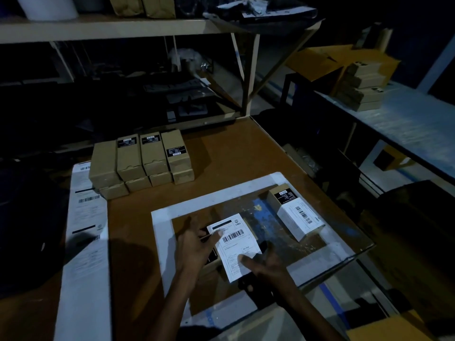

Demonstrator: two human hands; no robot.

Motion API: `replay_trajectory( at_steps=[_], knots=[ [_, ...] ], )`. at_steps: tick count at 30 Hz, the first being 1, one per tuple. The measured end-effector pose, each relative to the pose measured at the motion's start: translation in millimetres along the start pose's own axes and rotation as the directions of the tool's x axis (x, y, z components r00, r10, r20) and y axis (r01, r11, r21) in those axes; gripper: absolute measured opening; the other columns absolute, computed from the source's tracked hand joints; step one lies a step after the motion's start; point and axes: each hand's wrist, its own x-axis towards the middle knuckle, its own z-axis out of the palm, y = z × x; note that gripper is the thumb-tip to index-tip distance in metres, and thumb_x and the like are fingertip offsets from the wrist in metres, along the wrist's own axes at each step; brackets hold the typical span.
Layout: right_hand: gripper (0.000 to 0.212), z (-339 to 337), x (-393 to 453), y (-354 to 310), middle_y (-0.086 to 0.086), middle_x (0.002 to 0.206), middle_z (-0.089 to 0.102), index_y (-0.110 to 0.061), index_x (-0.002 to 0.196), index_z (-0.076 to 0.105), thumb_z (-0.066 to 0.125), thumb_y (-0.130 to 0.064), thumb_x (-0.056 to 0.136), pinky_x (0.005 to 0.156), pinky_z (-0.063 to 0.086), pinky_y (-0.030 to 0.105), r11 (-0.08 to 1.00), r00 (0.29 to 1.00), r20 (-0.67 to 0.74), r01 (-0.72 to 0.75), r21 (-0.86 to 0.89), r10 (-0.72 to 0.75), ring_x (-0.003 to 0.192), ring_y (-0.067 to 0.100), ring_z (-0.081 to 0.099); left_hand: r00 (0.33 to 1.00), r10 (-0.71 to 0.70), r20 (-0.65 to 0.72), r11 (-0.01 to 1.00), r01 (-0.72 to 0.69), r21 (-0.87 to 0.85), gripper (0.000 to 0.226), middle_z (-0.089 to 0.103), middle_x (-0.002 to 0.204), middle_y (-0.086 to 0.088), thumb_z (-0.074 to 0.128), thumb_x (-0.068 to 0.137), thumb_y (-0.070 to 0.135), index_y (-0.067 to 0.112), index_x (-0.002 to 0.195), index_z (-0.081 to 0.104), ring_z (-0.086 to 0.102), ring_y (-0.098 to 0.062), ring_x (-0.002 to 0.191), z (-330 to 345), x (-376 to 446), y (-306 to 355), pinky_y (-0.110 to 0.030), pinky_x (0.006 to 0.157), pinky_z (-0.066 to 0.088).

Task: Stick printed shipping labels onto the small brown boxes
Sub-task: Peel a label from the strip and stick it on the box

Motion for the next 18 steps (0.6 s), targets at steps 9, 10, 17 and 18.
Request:
replay_trajectory(
  at_steps=[9, 10, 17, 18],
  knots=[
    [0.071, 18.0, -10.1, -41.9, 0.004, 0.164, -0.026, -0.049, 0.156, -0.003, 0.018, -0.075, 0.093, 0.119, 0.005, 0.060, 0.303, 0.932, -0.001, 0.117, -0.946, -0.363, 0.150, 0.039, -0.014, 0.998, 0.002, -0.055, 0.979, -0.013, -0.203, 0.074, 0.069, 0.101, 0.006, 0.070, 0.092, 0.019, 0.024, 0.153, 0.029, 0.063, 0.005, 0.086, 3.4, -7.6, 0.0, -0.004, 0.066, 0.048],
    [0.066, 29.1, -10.0, -40.6, 0.000, 0.161, -0.036, -0.052, 0.155, -0.004, 0.014, -0.072, 0.095, 0.117, -0.003, 0.062, 0.292, 0.935, 0.058, 0.168, -0.942, -0.351, 0.149, 0.038, -0.024, 0.998, 0.007, -0.059, 0.978, -0.019, -0.209, 0.073, 0.067, 0.099, 0.008, 0.069, 0.093, 0.017, 0.026, 0.152, 0.028, 0.061, 0.007, 0.085, 2.5, -10.2, 3.1, -0.002, 0.066, 0.046],
    [0.065, 32.1, 6.5, -22.7, -0.001, 0.153, -0.048, -0.055, 0.150, -0.017, 0.003, -0.075, 0.092, 0.111, -0.022, 0.061, 0.229, 0.937, 0.035, 0.122, -0.966, -0.349, 0.143, 0.037, -0.038, 0.996, 0.028, -0.081, 0.959, -0.050, -0.279, 0.070, 0.065, 0.103, 0.014, 0.066, 0.094, 0.012, 0.033, 0.148, 0.027, 0.062, 0.009, 0.093, 6.5, -10.5, -0.1, -0.004, 0.076, 0.048],
    [0.067, 23.1, 10.6, -25.8, 0.000, 0.153, -0.048, -0.055, 0.151, -0.016, -0.004, -0.076, 0.088, 0.113, -0.021, 0.062, 0.258, 0.941, -0.034, 0.058, -0.964, -0.337, 0.143, 0.037, -0.038, 0.996, 0.026, -0.081, 0.959, -0.048, -0.278, 0.072, 0.066, 0.106, 0.011, 0.066, 0.095, 0.013, 0.030, 0.152, 0.025, 0.062, 0.006, 0.096, 7.9, -10.1, -2.3, -0.005, 0.078, 0.049]
  ],
)
